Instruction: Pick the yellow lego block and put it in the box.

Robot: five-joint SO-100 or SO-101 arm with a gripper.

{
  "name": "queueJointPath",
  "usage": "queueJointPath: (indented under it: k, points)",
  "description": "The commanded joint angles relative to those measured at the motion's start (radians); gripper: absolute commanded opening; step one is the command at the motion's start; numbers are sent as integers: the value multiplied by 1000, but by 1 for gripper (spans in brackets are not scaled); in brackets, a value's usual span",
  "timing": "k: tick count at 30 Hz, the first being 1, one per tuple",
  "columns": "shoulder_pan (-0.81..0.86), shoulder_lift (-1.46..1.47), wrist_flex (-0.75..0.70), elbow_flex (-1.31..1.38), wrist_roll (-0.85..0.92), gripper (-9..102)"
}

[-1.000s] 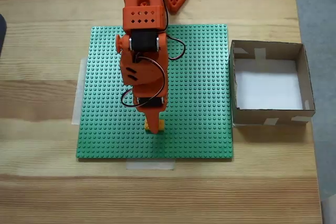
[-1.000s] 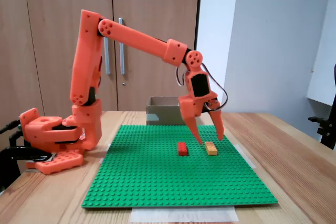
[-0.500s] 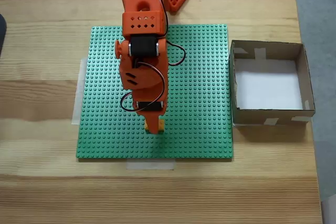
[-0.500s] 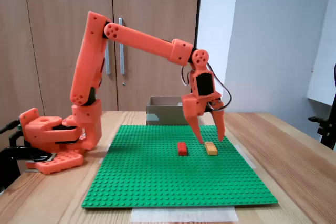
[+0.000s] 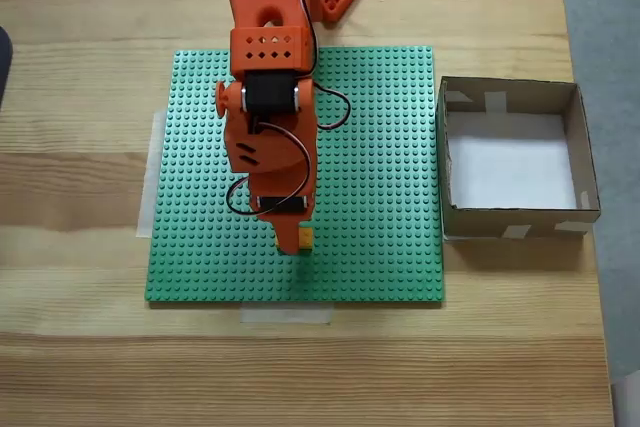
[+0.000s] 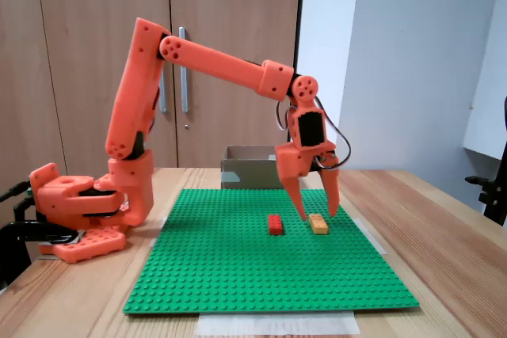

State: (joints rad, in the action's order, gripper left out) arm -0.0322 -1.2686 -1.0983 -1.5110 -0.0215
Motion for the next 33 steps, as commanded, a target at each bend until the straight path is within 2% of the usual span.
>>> queueJointPath:
  k: [1, 33]
  points:
    - [6, -2, 0, 29, 9, 20]
    - [37, -2, 81, -51, 35, 19]
